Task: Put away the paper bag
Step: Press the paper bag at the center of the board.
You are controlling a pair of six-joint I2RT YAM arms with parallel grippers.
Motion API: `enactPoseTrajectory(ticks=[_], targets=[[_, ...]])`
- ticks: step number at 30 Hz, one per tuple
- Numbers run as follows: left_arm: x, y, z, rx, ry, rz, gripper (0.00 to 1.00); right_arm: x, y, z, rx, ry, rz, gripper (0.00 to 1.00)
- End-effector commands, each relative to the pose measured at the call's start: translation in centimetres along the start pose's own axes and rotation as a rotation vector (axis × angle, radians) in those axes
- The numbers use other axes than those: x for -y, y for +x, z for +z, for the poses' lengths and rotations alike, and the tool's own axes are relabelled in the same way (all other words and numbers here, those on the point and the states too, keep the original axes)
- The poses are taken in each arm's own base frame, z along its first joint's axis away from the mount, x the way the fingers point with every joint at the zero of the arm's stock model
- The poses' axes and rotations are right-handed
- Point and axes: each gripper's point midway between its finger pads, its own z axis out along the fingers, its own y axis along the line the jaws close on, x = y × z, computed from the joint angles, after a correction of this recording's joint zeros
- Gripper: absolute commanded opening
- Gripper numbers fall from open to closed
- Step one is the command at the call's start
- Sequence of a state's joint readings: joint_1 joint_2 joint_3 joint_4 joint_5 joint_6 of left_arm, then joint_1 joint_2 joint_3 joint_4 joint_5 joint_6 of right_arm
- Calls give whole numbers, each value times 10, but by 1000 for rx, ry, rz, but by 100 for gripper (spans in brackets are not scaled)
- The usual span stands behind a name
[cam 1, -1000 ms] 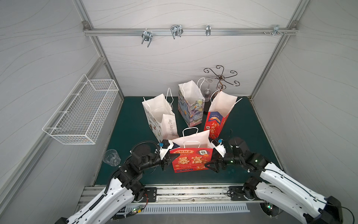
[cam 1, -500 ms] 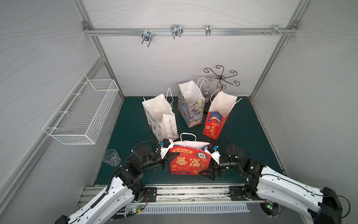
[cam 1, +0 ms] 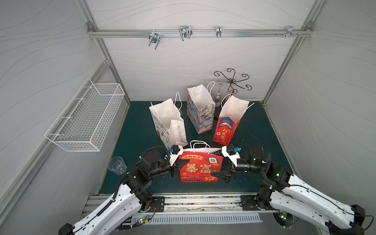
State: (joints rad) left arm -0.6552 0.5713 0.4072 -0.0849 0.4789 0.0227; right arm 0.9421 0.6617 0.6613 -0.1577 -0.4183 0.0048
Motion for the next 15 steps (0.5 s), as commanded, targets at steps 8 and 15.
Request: enactPoseTrajectory(ticks=[8, 15], targets=[[0, -13, -2, 49, -7, 21, 13, 44, 12, -55, -71, 175, -50, 99], [2, -12, -1, 48, 5, 19, 13, 40, 23, -43, -81, 60, -84, 99]])
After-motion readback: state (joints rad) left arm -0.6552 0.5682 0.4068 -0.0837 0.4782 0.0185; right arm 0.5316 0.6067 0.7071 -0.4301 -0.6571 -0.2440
